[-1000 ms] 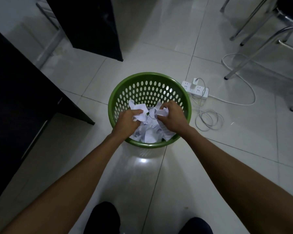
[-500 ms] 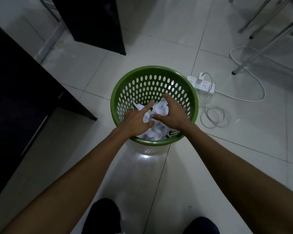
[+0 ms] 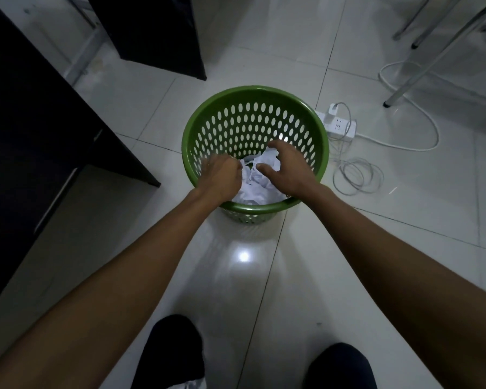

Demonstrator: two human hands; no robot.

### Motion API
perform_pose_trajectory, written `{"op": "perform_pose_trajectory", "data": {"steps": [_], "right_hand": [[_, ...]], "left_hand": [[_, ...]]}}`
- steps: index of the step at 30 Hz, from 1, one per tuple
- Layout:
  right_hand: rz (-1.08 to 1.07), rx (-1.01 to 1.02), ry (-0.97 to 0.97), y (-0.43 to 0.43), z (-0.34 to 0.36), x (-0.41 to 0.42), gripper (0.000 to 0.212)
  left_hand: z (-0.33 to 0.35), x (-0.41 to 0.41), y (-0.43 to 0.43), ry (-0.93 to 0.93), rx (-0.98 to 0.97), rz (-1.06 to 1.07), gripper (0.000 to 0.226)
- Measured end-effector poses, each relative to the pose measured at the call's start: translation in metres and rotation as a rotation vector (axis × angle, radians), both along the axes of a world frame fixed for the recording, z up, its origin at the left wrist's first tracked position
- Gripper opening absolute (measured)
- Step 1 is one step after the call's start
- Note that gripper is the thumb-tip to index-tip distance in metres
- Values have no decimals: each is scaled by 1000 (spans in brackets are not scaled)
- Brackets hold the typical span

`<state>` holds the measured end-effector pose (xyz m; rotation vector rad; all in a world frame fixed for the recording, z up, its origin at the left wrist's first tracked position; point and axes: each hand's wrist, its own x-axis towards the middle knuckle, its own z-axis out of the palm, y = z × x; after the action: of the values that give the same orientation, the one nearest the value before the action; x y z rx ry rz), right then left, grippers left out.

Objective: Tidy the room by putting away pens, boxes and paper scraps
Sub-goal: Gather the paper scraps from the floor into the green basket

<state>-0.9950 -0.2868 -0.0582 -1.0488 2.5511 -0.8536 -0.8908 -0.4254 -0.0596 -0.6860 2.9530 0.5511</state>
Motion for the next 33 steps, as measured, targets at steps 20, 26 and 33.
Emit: {"op": "perform_pose_trajectory", "data": {"steps": [20,26,33], "right_hand": [[64,-74,155,17,20,70,44],[161,-100,296,19,9,135,34],[399,-63,267,3,-34,190,29]], "left_hand": [[8,81,20,442,124,31,25],[-19,149,33,505,111,115,33],[-69,204,3,264,192,304,33]]}}
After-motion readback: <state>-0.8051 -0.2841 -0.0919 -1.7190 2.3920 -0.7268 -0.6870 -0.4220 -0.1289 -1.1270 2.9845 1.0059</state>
